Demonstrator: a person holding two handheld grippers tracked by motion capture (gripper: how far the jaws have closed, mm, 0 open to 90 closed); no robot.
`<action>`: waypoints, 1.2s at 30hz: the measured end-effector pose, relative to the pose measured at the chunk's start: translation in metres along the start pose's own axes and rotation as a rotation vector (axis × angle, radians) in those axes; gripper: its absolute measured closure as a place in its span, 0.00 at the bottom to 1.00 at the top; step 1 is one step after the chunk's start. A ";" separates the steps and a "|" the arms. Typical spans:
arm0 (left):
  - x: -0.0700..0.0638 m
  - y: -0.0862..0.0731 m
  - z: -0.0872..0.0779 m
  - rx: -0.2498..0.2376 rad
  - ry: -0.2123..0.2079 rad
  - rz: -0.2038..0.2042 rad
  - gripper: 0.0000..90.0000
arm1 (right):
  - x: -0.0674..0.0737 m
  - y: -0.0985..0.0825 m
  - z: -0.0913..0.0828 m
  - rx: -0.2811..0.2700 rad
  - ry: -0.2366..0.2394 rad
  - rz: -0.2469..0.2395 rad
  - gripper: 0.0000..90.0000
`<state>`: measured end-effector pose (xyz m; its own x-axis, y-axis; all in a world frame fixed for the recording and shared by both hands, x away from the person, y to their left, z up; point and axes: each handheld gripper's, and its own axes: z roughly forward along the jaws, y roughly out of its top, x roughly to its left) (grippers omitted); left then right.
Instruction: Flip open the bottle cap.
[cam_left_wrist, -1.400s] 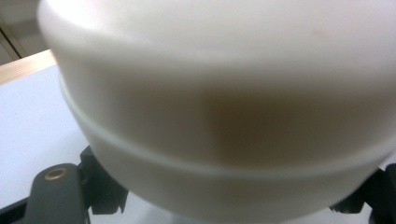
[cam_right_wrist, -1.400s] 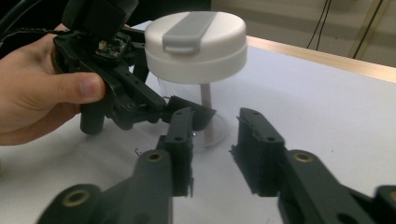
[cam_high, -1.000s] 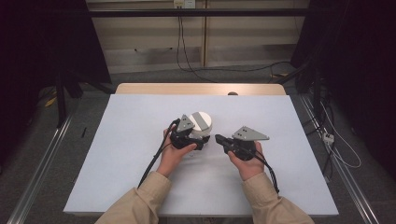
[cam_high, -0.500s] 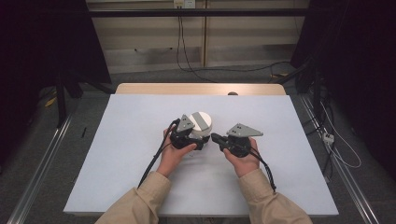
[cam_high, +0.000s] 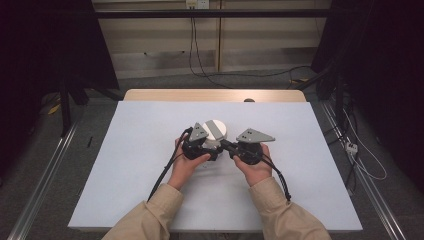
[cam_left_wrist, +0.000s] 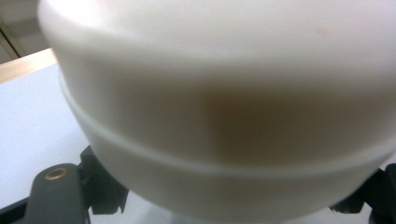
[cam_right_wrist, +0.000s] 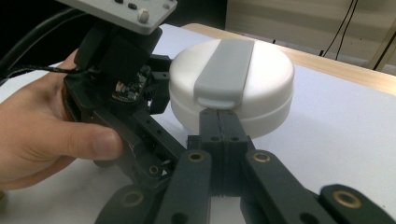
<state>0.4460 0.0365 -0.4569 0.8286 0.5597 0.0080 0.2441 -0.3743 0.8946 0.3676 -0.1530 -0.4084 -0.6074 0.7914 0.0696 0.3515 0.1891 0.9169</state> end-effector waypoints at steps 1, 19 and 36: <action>0.000 0.000 0.000 0.001 0.000 0.000 0.21 | 0.000 0.001 0.000 -0.005 0.001 0.000 1.00; 0.000 0.000 0.000 0.001 0.002 -0.001 0.21 | 0.000 0.025 0.000 -0.044 -0.012 -0.022 1.00; -0.001 0.000 0.000 -0.003 0.002 -0.007 0.21 | -0.001 0.042 0.006 -0.049 -0.021 -0.041 1.00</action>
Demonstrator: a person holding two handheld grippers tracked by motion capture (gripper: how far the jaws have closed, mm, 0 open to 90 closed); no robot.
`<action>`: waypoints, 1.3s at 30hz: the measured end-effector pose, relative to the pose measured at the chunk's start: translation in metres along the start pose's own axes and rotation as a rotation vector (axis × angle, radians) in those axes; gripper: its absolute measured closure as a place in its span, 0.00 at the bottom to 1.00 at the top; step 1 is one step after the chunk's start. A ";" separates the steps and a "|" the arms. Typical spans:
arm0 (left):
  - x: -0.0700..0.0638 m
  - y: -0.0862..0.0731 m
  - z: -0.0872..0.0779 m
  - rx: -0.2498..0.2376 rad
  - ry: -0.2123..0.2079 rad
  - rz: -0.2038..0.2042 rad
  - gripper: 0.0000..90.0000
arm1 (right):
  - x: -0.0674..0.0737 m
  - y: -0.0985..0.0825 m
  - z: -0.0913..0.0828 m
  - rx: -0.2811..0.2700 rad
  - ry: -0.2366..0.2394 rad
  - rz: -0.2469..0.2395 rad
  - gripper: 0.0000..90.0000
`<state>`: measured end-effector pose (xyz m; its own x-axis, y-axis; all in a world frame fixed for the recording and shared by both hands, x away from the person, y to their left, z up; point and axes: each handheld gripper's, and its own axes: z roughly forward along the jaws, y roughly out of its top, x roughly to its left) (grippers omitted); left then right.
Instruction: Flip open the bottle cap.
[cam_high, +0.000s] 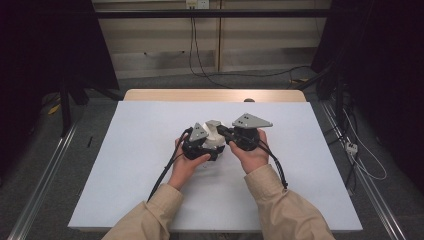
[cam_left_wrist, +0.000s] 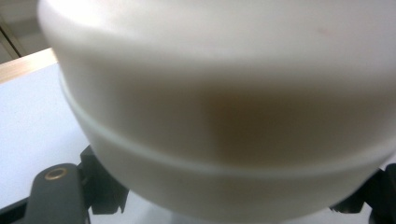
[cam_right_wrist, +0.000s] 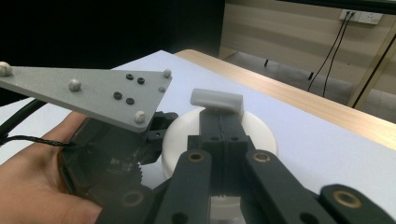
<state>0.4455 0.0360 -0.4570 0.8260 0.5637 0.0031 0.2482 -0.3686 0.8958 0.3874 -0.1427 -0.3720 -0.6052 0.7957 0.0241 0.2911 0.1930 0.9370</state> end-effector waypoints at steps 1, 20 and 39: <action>0.000 0.000 0.000 0.001 0.000 0.001 0.21 | 0.000 0.001 0.001 0.000 -0.001 -0.004 1.00; 0.000 0.000 0.000 -0.003 -0.003 -0.006 0.21 | -0.003 0.013 0.014 0.010 -0.015 -0.012 1.00; 0.001 0.000 0.000 -0.003 -0.004 -0.003 0.21 | -0.007 0.027 0.026 0.004 -0.029 -0.018 1.00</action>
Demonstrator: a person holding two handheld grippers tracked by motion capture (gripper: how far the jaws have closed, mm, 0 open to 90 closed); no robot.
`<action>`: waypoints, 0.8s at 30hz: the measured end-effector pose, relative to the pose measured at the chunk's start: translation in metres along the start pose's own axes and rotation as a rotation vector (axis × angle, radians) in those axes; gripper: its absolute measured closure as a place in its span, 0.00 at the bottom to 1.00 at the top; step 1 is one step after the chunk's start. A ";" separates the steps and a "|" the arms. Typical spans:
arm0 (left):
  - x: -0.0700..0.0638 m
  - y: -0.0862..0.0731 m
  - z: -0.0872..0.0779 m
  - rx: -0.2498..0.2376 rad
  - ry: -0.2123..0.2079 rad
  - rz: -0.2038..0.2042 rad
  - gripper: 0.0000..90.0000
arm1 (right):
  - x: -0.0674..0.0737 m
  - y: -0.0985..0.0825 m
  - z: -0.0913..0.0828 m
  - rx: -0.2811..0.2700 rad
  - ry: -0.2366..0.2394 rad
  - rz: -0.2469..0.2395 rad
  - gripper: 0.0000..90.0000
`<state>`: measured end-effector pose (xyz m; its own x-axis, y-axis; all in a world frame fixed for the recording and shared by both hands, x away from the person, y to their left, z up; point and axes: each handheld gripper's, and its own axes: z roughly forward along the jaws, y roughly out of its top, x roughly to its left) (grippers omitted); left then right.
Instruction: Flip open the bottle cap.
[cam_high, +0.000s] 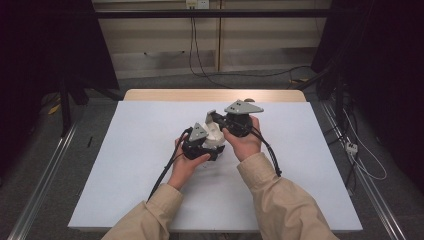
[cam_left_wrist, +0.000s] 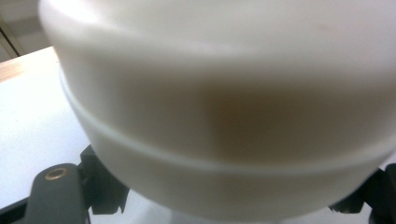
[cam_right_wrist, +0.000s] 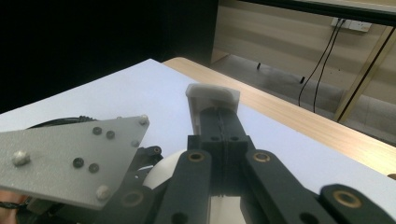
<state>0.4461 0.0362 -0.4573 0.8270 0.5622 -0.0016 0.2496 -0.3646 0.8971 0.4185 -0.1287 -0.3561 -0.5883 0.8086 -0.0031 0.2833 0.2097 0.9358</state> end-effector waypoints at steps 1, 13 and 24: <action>0.000 0.000 0.000 0.000 -0.001 0.000 0.21 | 0.000 0.000 0.000 -0.001 0.000 0.000 1.00; 0.000 0.000 0.000 -0.001 -0.004 -0.005 0.21 | -0.003 0.001 0.006 0.009 -0.006 -0.008 1.00; 0.000 0.000 0.000 0.000 -0.002 0.003 0.21 | -0.003 0.003 0.011 0.010 -0.012 -0.022 1.00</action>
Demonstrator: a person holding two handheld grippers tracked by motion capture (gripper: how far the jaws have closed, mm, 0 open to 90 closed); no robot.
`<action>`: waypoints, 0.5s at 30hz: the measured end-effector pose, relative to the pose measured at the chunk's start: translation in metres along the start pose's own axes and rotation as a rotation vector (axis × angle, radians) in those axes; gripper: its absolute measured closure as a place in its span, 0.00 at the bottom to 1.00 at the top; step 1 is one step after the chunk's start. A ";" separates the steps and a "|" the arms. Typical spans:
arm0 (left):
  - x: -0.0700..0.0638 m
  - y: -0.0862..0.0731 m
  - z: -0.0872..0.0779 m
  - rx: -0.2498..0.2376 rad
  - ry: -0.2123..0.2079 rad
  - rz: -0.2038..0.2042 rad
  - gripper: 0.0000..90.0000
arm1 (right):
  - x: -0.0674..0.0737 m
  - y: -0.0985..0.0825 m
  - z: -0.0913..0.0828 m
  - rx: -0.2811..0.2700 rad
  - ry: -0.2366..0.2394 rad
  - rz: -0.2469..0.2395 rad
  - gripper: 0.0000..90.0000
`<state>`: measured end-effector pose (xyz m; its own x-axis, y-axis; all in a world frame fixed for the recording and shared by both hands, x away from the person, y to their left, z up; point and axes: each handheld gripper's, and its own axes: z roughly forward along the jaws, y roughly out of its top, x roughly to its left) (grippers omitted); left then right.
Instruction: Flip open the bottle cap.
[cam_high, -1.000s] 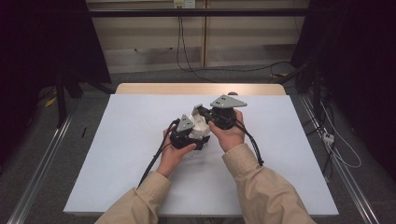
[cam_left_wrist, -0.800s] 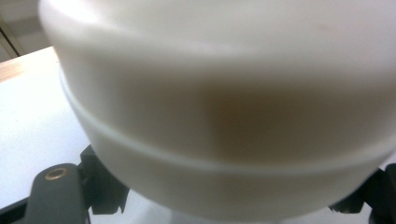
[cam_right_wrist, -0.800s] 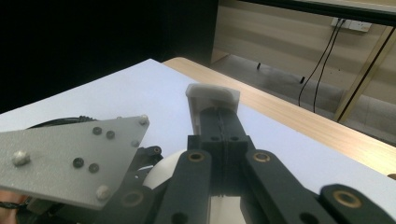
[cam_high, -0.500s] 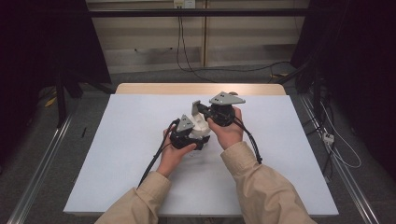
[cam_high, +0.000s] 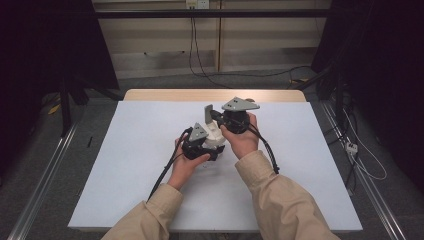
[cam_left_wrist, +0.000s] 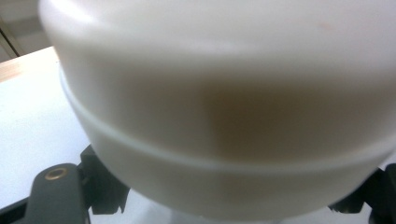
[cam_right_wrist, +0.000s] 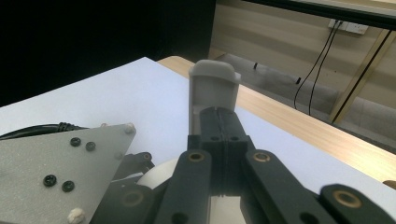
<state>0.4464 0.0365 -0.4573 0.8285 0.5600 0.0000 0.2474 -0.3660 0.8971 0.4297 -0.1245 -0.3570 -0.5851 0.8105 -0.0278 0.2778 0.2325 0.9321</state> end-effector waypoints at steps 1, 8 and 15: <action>0.000 0.000 0.000 0.000 0.001 0.001 0.21 | 0.000 0.000 0.000 -0.001 -0.001 -0.002 1.00; 0.000 0.000 0.000 0.000 0.007 0.001 0.21 | -0.002 0.000 0.004 -0.004 -0.002 -0.006 1.00; 0.000 0.000 0.000 0.000 0.006 0.001 0.21 | -0.002 0.001 0.006 -0.001 -0.003 -0.011 1.00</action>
<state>0.4462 0.0366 -0.4573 0.8257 0.5641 0.0035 0.2466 -0.3666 0.8971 0.4364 -0.1227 -0.3580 -0.5854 0.8098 -0.0389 0.2709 0.2406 0.9321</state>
